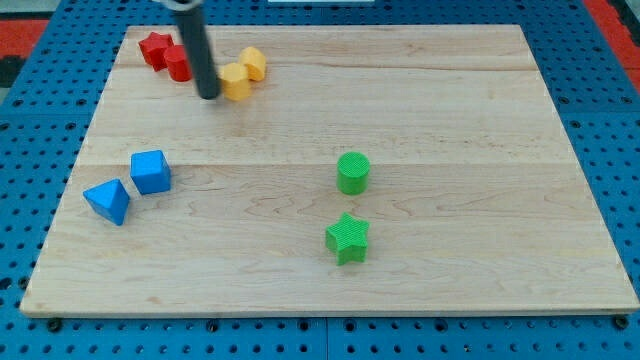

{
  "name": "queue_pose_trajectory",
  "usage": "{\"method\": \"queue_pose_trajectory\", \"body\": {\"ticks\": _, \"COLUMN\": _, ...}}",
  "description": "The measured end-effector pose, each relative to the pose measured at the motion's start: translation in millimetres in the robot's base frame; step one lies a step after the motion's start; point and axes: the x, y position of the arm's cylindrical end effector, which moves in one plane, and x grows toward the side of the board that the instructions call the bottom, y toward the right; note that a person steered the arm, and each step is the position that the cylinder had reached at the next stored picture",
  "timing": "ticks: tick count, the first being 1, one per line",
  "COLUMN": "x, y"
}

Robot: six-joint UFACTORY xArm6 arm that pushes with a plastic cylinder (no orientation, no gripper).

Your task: Push the yellow hexagon towards the center of the board

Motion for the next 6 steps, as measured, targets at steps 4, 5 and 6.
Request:
{"method": "queue_pose_trajectory", "body": {"ticks": 4, "x": -26, "y": 44}}
{"method": "queue_pose_trajectory", "body": {"ticks": 5, "x": -42, "y": 65}}
{"method": "queue_pose_trajectory", "body": {"ticks": 6, "x": -48, "y": 92}}
